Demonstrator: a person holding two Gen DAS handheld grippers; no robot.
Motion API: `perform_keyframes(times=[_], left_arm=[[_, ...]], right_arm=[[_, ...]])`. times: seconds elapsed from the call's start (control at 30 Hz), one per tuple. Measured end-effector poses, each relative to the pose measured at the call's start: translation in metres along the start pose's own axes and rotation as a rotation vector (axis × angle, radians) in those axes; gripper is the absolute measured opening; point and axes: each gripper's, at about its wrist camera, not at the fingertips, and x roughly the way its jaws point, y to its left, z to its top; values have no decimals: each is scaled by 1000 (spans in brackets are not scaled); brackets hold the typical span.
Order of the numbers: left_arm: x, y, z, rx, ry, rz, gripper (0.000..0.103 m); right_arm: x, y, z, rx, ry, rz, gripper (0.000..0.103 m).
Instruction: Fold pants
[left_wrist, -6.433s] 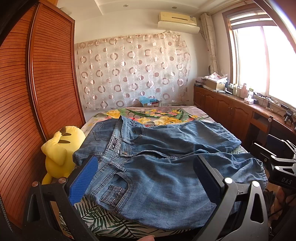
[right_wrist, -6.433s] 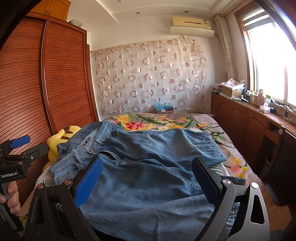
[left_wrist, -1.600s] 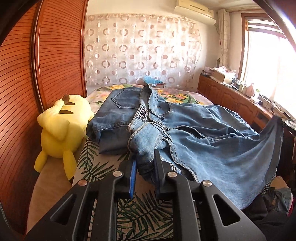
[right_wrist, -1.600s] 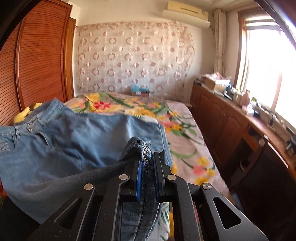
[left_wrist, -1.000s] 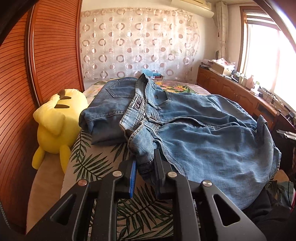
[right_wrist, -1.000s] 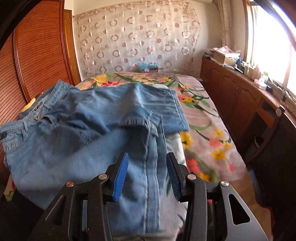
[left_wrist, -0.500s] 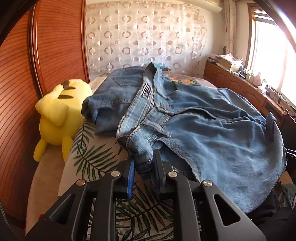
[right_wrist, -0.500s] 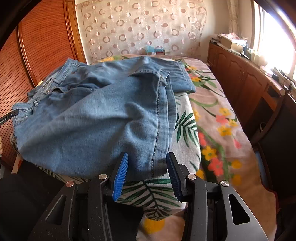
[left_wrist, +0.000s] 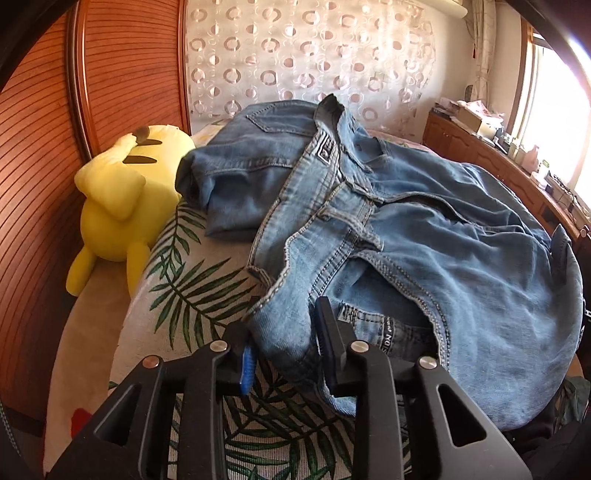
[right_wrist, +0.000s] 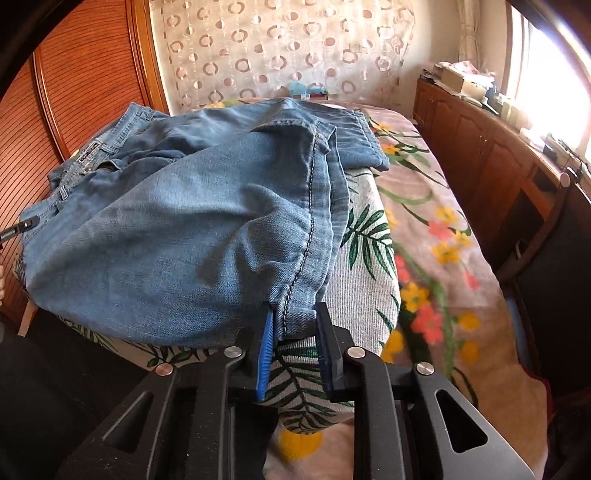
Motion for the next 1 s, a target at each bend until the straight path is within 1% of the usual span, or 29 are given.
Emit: perform_keyframes(times=[0.07,0.1,0.13,0.17,0.27,0.3,0.33,0.53,0.7,0.87,1.0], left_arm=[[1,2,-1,-8,-1,-10,29],[1,2,-1,-10,-3,-13,27],[1,3,0,-12,-3,-22,20],[-1,2,0,-12,-3,-35,18],[-18,-2,6,-11,-46,-38,16],[-24,-3,7,-12,-58,-41,16],[-39,-7,12,-9,-94,-51,16],[-101,-26,36,24,-236,-91,15],[-135,-34,46,40,-310,-120,15],[-160,-34,51,43,-366,-124,15],[-181,-31,58,32,-428,-129,15]], right_arm=[[-4,0,1,1,-19,-4,19],[-6,0,2,0,-29,-5,19],[-9,1,3,-2,-42,-9,19],[-14,0,5,-3,-57,-12,18],[-28,1,11,-11,-105,-32,15],[-34,1,13,-13,-121,-40,15],[-41,1,15,-16,-140,-51,14],[-80,-9,27,-13,-241,-109,9],[-108,-8,35,-26,-318,-140,8],[-126,-2,36,-55,-375,-161,8],[-139,0,37,-67,-420,-172,8]])
